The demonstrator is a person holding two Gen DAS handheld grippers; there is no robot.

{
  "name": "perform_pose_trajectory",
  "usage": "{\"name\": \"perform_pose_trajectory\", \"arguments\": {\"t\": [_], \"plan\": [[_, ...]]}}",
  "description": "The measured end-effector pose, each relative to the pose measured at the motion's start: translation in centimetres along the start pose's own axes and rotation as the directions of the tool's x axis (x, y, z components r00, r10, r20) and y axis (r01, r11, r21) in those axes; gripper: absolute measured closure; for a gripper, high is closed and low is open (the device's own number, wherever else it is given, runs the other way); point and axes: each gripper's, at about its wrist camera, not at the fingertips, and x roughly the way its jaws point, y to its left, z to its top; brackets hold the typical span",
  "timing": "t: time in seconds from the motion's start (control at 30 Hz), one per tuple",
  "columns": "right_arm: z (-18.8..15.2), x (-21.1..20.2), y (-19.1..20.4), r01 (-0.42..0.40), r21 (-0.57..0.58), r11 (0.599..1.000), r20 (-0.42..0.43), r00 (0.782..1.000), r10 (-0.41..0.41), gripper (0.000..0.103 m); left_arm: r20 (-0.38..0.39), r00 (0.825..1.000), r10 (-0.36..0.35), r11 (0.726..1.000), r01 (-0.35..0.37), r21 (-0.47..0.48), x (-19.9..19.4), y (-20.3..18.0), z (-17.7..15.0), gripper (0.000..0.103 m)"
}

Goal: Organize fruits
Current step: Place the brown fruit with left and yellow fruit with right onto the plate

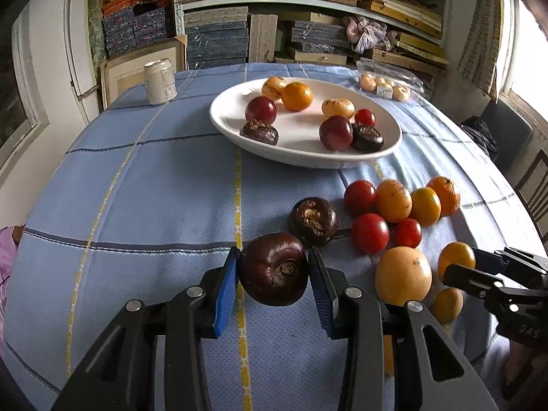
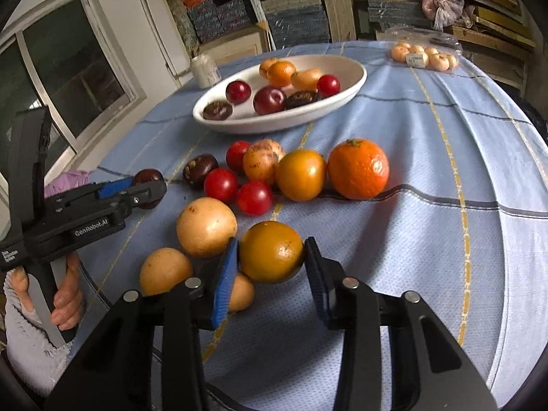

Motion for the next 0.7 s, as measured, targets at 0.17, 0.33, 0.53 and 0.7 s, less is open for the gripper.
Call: {"name": "perform_pose_trajectory", "arguments": {"t": [0.17, 0.33, 0.53, 0.7], "plan": [[2.5, -2.2, -0.4, -0.006, 0.046, 0.999, 0.102, 0.995, 0.001, 0.065, 0.031, 0.999, -0.012, 0.999, 0.013, -0.031, -0.3, 0.2, 3.0, 0.063], [7.8, -2.5, 0.5, 0.018, 0.028, 0.999, 0.172, 0.985, -0.022, 0.065, 0.091, 0.996, 0.001, 1.000, 0.001, -0.017, -0.3, -1.0, 7.9, 0.063], [13.6, 1.0, -0.4, 0.096, 0.053, 0.994, 0.176, 0.979, -0.104, 0.065, 0.083, 0.996, 0.027, 0.999, -0.024, -0.042, 2.9, -1.2, 12.0, 0.063], [16.1, 4.8, -2.5, 0.083, 0.106, 0.991, 0.128, 0.987, -0.096, 0.065, 0.041, 0.999, 0.028, 0.996, -0.025, -0.084, 6.0, -0.2, 12.9, 0.062]]}}
